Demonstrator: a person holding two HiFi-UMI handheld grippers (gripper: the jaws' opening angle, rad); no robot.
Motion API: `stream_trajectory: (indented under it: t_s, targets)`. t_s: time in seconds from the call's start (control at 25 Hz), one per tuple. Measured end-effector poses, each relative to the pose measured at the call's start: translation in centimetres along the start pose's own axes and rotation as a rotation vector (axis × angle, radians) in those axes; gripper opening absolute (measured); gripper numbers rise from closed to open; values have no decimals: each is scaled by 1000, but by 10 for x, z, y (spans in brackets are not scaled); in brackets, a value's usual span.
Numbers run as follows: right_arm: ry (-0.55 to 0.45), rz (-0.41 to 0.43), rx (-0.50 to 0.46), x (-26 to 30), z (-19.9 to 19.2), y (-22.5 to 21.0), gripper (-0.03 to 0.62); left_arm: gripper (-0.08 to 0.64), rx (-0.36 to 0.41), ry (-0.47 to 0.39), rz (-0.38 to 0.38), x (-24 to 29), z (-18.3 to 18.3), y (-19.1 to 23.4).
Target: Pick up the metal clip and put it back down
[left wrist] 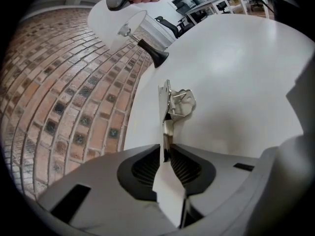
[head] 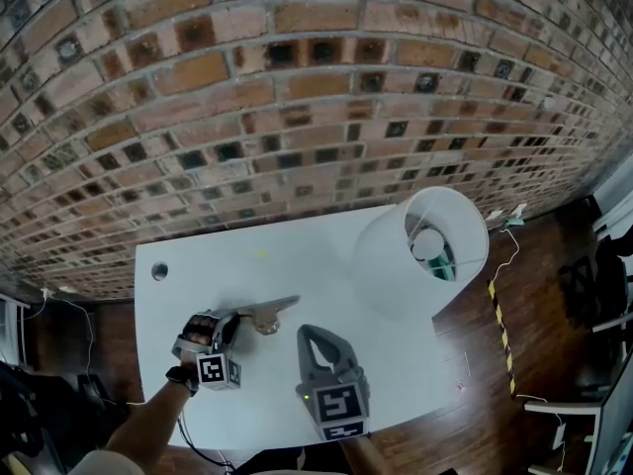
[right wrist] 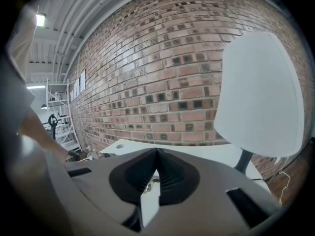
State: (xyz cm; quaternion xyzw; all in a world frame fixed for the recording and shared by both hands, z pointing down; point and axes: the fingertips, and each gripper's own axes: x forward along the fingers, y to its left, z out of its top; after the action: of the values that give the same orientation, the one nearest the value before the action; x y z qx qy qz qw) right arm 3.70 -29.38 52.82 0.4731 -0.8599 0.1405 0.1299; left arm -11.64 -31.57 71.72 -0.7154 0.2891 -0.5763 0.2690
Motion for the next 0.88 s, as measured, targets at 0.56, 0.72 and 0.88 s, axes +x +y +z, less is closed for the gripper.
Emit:
stream_trajectory:
  t_s: [0.56,0.72,0.88]
  targets:
    - [-41,15,-11,-12,26,17,-17,46,-703,-182,106,-112,21,71]
    - [-66,21,-40,-22,36,24,-17,12,-1082,-317,162,-164,18,110]
    - [-82,26,-55,-35,46,36,-17,2,-1254,-388,210,-199,11,131]
